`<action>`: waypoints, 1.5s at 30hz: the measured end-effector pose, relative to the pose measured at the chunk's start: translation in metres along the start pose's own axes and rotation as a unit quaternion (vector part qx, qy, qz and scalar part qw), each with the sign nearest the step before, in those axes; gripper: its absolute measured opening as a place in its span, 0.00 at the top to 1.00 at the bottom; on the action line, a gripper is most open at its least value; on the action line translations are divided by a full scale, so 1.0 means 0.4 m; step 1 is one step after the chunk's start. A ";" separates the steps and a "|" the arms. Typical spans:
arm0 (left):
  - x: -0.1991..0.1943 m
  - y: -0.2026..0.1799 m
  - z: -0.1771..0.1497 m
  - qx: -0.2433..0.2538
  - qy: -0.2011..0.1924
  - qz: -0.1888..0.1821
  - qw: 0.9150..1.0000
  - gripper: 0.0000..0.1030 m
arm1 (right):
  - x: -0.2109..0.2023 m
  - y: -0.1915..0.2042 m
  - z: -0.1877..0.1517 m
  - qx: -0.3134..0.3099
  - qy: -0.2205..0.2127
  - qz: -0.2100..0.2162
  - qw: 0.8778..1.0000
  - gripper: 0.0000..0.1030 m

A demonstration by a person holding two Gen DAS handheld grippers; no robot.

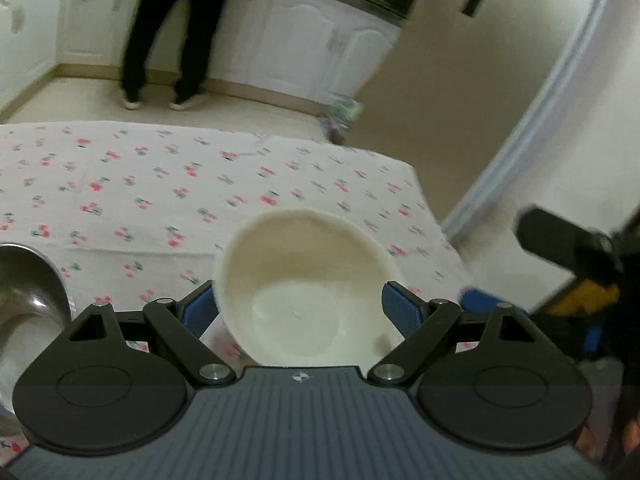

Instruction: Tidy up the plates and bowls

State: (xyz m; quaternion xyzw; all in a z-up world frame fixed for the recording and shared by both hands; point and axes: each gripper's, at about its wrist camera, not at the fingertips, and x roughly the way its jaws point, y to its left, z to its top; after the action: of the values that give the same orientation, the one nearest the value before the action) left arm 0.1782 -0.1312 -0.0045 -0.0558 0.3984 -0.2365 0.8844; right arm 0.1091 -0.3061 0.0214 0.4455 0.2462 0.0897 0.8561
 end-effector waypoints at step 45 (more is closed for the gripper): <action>-0.267 0.018 -0.105 -0.053 -0.037 0.038 0.997 0.87 | 0.008 0.124 -0.041 -0.009 0.090 0.118 0.989 0.00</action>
State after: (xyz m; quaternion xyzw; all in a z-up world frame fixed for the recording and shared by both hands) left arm 0.0892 -0.0716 0.0373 -0.0966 0.3789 -0.1791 0.9028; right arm 0.1068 -0.2639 0.0524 0.4537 0.2670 0.2321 0.8179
